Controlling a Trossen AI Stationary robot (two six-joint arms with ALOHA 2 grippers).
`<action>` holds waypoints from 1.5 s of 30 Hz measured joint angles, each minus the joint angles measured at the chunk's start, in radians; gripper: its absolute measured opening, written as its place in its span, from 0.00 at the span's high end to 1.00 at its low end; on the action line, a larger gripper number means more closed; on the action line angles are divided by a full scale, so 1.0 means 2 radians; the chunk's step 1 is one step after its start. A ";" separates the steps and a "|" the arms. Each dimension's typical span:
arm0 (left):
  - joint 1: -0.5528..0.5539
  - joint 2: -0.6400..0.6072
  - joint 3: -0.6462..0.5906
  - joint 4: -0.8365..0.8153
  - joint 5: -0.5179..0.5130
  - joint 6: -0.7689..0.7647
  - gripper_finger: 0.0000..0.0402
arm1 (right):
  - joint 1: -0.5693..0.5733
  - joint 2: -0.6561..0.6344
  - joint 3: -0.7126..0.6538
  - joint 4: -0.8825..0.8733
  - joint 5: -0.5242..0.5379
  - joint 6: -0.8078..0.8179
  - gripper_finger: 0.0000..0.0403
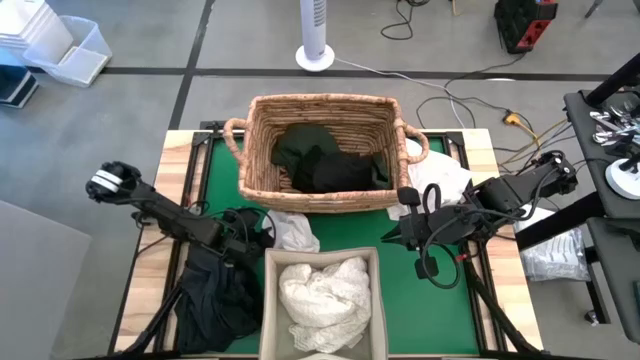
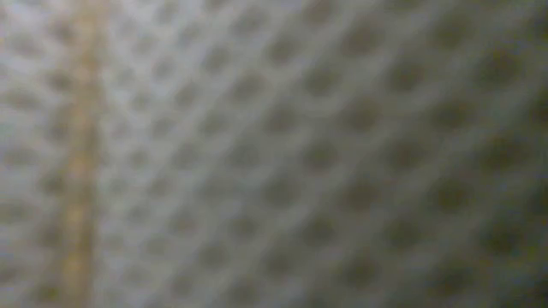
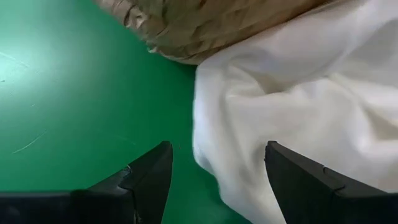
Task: Sort clothes
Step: Put the white underwear into the white laundry organizer
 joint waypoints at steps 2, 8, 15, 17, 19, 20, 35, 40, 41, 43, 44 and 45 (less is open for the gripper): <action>0.004 0.012 0.000 0.004 0.000 0.000 0.42 | 0.000 0.000 0.000 0.000 0.000 0.000 0.97; 0.008 0.046 0.000 0.036 0.014 0.012 0.42 | 0.000 0.000 0.000 0.000 0.000 0.001 0.97; 0.009 0.068 0.000 0.061 0.017 0.023 0.43 | 0.000 0.000 0.000 0.000 0.000 0.001 0.97; 0.009 0.069 0.000 0.062 0.017 0.023 0.45 | 0.000 0.000 0.000 0.000 0.000 0.001 0.97; 0.009 0.069 0.000 0.062 0.017 0.027 0.49 | 0.000 0.000 0.000 0.000 0.000 0.000 0.97; 0.009 0.069 0.000 0.063 0.017 0.030 0.51 | 0.000 0.000 0.000 0.000 0.000 0.000 0.97; 0.009 0.068 0.000 0.063 0.026 0.059 0.97 | 0.000 0.000 0.000 0.000 0.000 0.000 0.97; 0.009 0.068 0.000 0.062 0.024 0.067 0.99 | 0.000 0.000 -0.002 0.001 0.000 -0.005 0.97; 0.009 0.066 0.000 0.062 0.024 0.068 0.99 | 0.000 0.000 -0.003 0.001 0.000 -0.009 0.97; 0.008 0.062 0.000 0.058 0.022 0.073 1.00 | 0.000 0.000 -0.007 0.002 0.000 -0.014 0.97; 0.008 0.059 0.000 0.056 0.021 0.076 1.00 | 0.000 0.000 -0.008 0.002 0.000 -0.014 0.97; 0.008 0.054 0.000 0.054 0.021 0.080 1.00 | 0.000 0.000 -0.010 0.002 0.000 -0.014 0.97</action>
